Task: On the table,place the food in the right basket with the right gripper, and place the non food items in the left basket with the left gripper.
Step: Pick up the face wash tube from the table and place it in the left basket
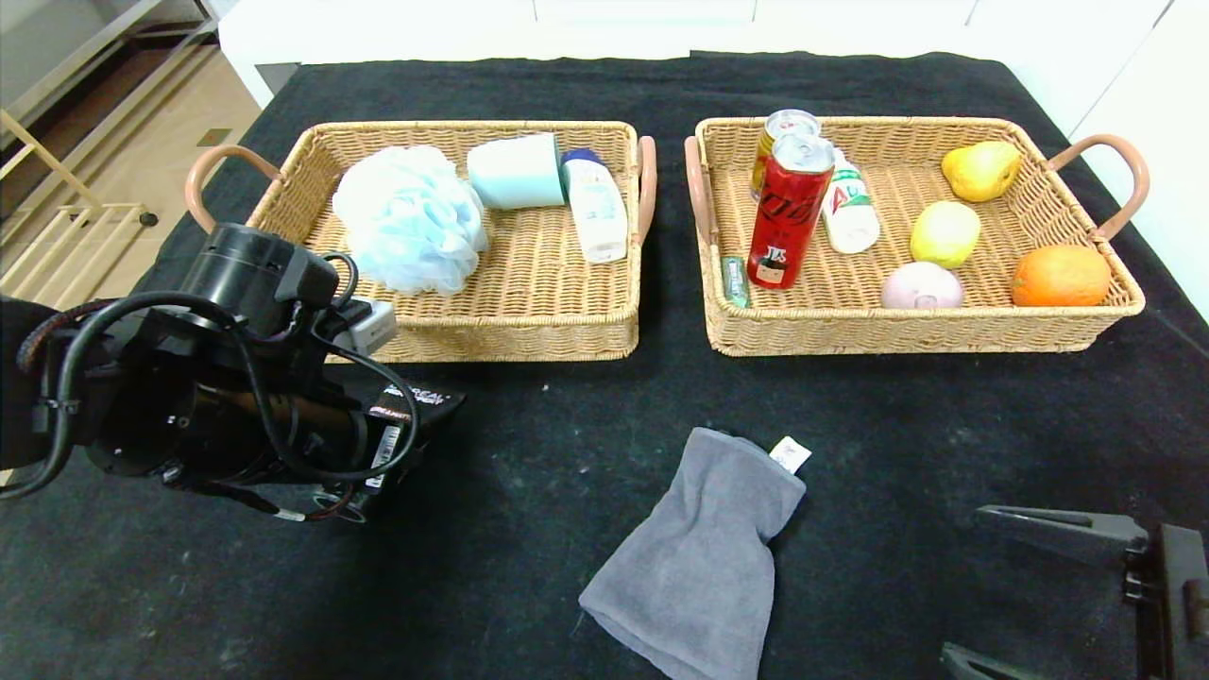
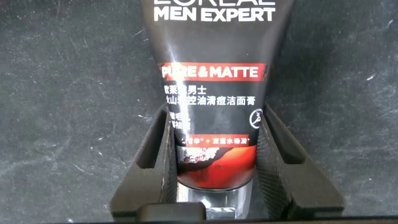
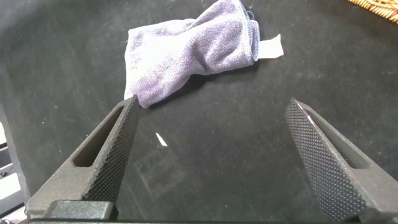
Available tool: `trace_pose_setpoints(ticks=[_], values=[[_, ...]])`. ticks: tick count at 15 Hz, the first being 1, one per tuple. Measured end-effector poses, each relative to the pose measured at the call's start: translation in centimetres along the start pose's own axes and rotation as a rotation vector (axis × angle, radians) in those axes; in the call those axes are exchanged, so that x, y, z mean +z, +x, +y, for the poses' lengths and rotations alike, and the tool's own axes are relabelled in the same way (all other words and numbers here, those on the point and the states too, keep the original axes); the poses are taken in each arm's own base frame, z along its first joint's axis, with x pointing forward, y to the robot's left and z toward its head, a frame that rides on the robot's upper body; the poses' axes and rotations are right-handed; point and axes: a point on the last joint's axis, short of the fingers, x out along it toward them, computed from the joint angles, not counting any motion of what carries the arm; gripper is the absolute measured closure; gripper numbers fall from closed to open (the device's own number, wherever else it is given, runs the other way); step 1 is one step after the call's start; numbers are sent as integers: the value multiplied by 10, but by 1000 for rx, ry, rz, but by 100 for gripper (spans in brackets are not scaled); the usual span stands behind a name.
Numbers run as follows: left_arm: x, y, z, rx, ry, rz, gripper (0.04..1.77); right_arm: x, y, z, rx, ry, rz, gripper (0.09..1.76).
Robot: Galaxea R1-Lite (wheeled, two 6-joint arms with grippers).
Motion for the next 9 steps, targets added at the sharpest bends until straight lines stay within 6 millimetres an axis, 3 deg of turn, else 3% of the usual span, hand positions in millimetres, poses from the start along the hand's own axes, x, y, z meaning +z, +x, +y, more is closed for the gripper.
trace_pose_setpoints(ticks=[9], values=[[0, -3, 0, -5, 4, -5, 105, 1, -1, 0, -1, -2, -4, 14]])
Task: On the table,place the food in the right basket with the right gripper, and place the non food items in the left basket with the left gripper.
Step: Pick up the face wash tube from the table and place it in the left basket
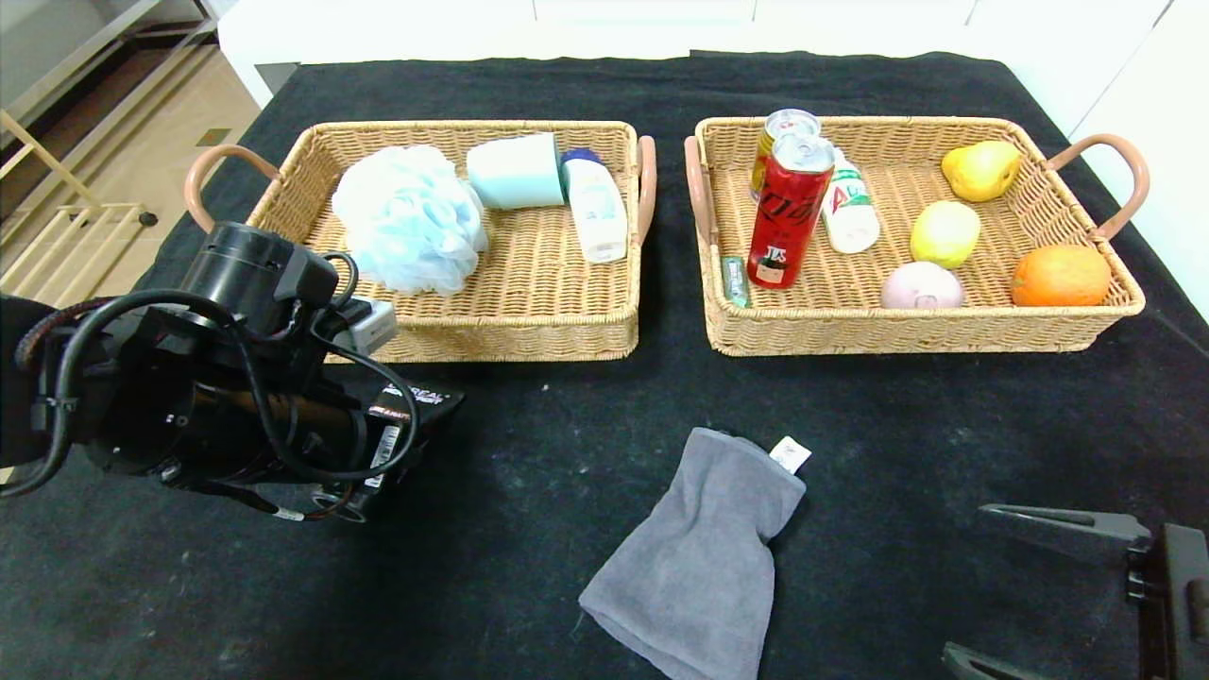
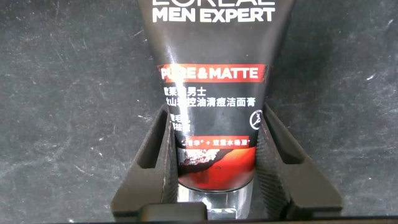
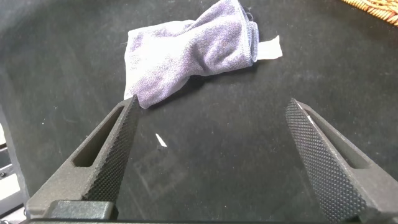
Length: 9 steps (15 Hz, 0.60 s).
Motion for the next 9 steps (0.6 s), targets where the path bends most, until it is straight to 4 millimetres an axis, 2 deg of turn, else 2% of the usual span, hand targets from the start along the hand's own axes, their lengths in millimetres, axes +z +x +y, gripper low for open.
trace_pose_setpoints(ticks=[3, 9], values=[[1, -8, -1, -2, 4, -23, 108, 0, 0, 0, 0, 0, 0, 14], [6, -39, -5, -33, 11, -117, 109, 1, 0, 0, -1, -1, -3, 14]])
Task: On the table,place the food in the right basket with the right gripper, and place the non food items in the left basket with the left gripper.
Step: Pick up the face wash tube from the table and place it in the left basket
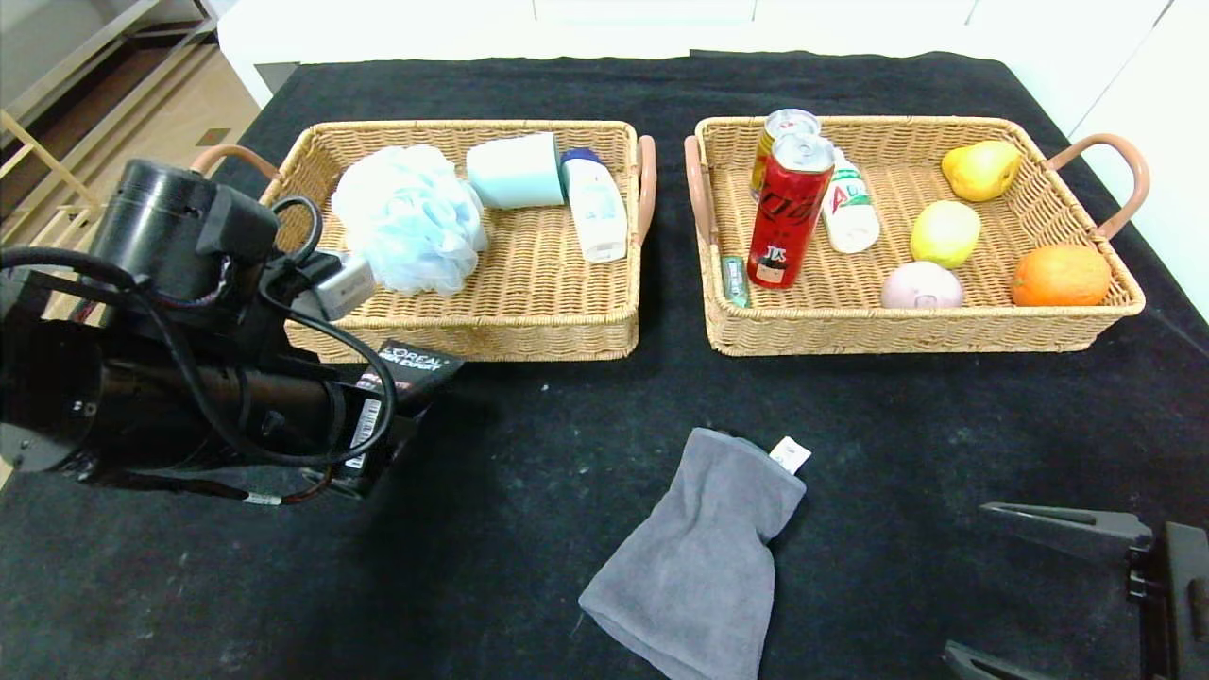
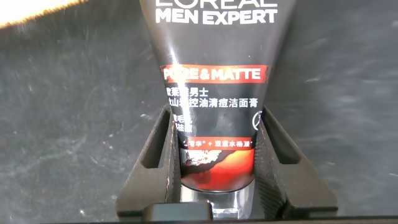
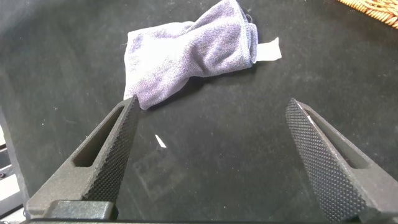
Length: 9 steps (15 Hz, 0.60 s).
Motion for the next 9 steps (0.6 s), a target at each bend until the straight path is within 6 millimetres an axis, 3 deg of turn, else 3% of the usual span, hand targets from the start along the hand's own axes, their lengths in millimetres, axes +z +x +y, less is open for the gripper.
trace_pose_setpoints(ticks=[5, 9], values=[[21, -24, -13, -56, 12, -123, 110, 0, 0, 0, 1, -1, -1, 14], [44, -23, -18, -72, -1, -195, 111, 0, -1, 0, 0, -2, -3, 14]])
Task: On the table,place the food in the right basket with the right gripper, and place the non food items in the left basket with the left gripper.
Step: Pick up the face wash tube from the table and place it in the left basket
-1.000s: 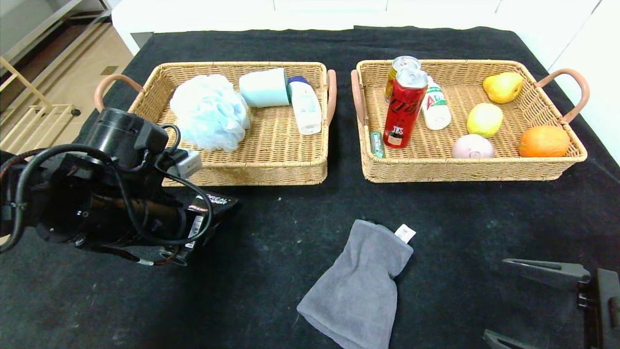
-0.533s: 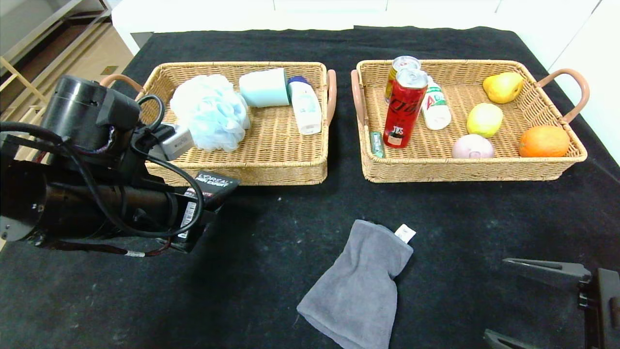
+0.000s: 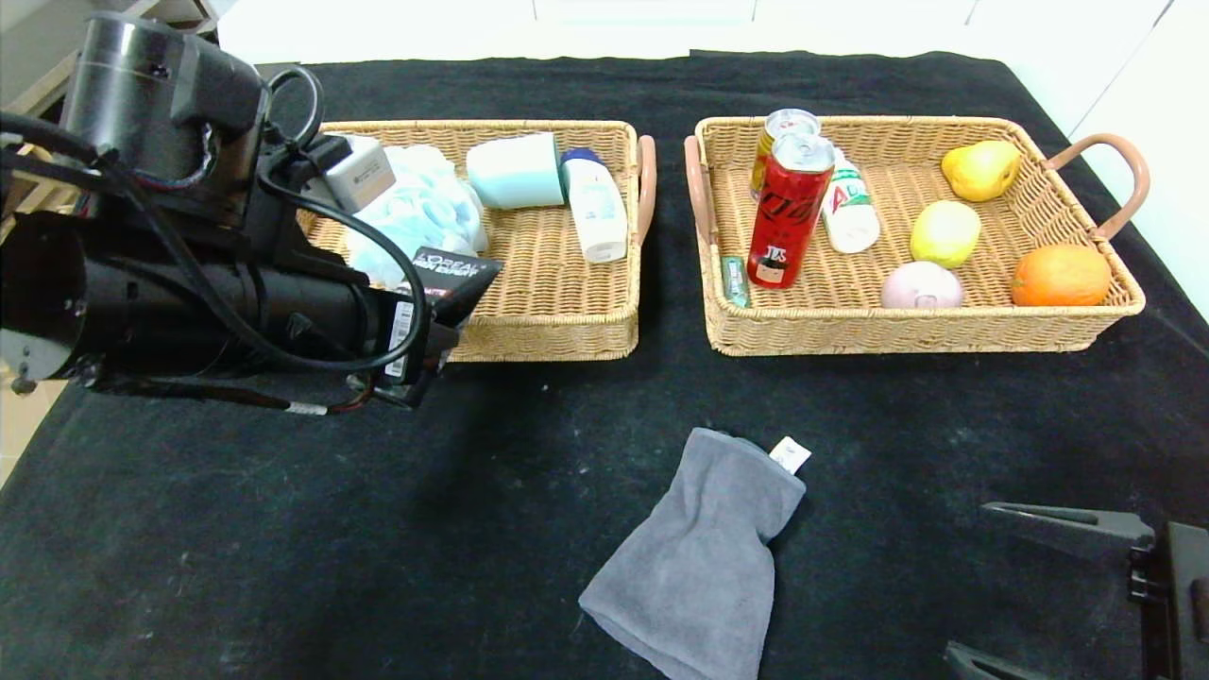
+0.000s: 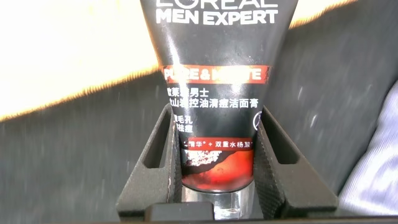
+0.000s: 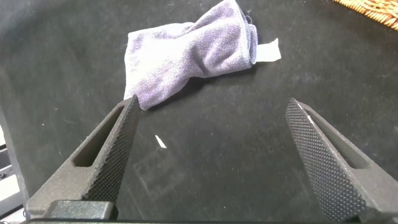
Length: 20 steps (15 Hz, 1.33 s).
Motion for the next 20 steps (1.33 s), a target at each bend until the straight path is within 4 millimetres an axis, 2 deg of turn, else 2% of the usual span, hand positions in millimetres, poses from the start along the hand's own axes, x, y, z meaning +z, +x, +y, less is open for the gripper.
trace_pose_setpoints(ticks=[7, 13, 20], values=[[44, 31, -5, 7, -30, -138, 111, 0, 0, 0, 1, 1, 0, 14], [66, 61, -8, 43, -56, -260, 112, 0, 0, 0, 1, 1, 1, 14], [70, 95, -8, 97, -76, -316, 112, 0, -1, 1, 0, -2, -4, 14]])
